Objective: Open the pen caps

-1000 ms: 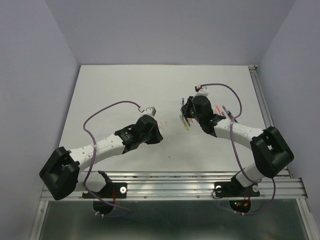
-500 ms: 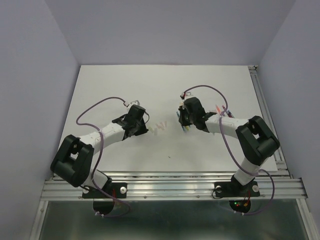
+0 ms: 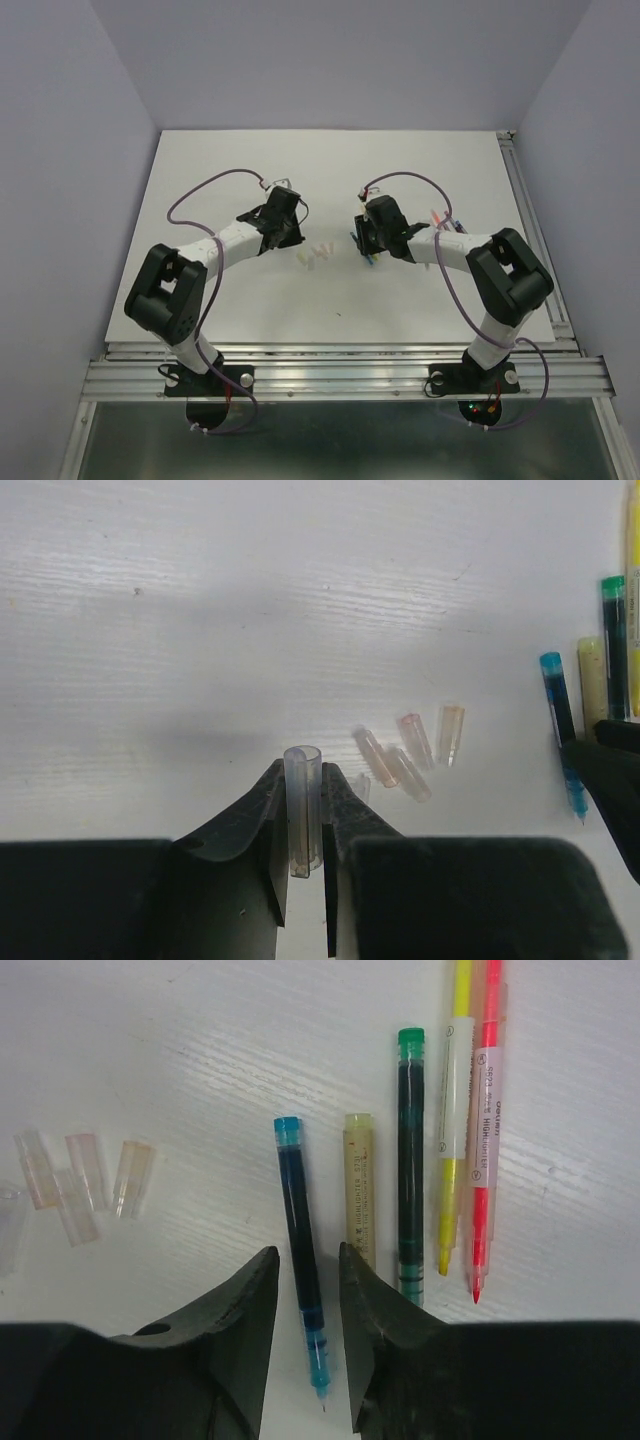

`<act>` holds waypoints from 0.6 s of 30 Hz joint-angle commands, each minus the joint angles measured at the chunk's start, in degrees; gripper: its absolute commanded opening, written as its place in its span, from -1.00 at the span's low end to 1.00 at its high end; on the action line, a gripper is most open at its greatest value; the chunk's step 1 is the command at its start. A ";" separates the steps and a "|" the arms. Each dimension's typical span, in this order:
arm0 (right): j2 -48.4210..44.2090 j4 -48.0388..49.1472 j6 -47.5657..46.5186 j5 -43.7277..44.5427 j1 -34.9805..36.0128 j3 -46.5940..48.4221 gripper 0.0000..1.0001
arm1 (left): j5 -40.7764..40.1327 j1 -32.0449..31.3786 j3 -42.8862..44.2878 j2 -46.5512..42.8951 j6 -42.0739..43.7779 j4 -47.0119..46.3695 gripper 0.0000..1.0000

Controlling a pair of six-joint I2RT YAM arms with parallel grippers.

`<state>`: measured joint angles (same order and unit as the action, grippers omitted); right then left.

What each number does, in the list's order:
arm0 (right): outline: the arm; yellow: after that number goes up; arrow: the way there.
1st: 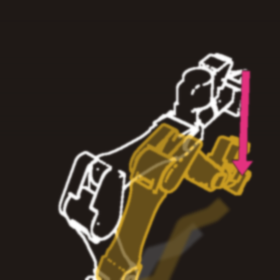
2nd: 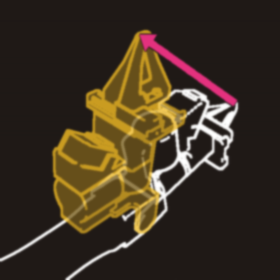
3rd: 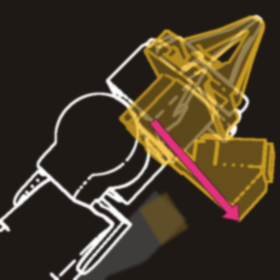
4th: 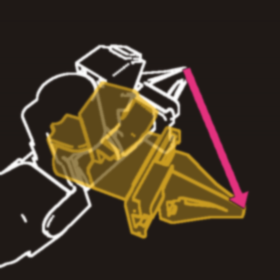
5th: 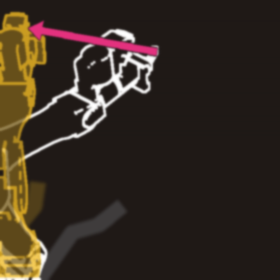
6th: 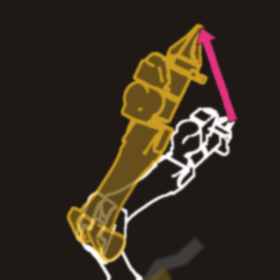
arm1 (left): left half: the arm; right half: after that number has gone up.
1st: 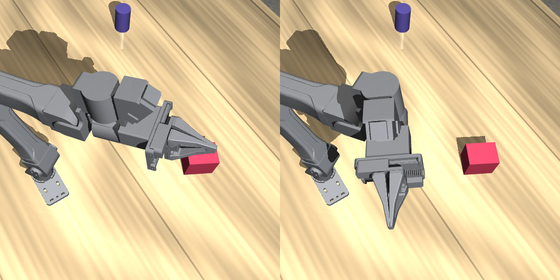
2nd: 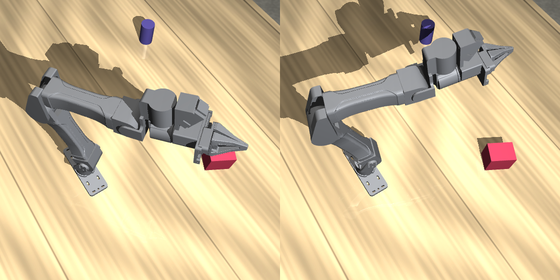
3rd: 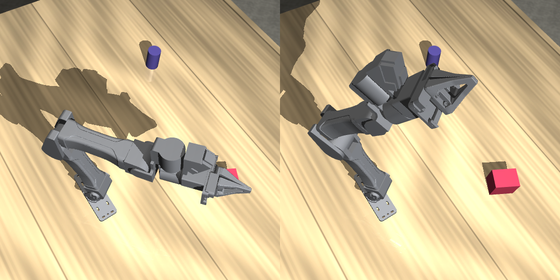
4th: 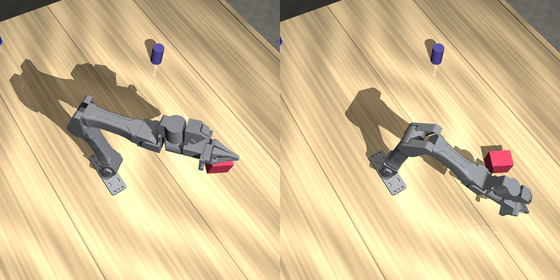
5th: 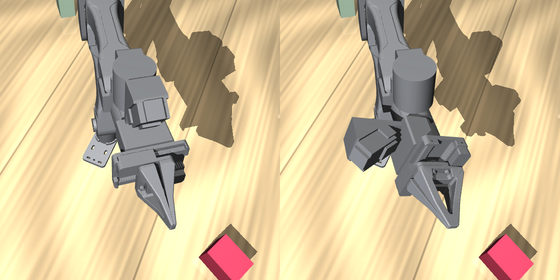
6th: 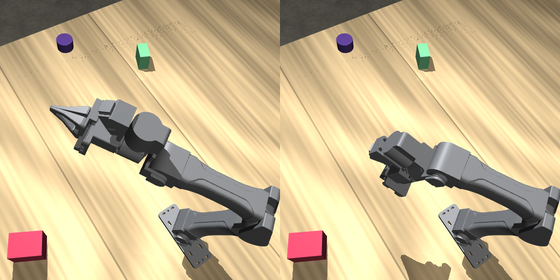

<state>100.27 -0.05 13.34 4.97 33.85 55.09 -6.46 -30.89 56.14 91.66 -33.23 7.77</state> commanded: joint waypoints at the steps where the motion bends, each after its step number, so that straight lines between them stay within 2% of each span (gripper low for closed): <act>1: -3.32 0.23 0.19 0.30 0.52 2.83 -0.20 | -0.57 0.22 4.23 2.55 3.70 0.75 -0.85; 9: -11.67 0.58 4.93 2.84 0.52 0.28 -0.03 | 0.56 0.22 8.99 7.74 5.90 2.69 -0.81; 14: -17.29 -2.84 12.73 12.50 0.43 -1.21 0.09 | 1.71 0.22 9.25 8.71 5.81 3.13 -0.74; 18: -22.39 -6.44 18.73 20.94 0.26 -2.62 0.38 | 3.21 0.22 8.29 8.80 5.72 3.04 -0.70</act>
<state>81.54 -2.83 24.58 15.86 33.85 54.54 -4.49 -30.89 62.81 100.55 -28.62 10.26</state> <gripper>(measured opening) 0.642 0.230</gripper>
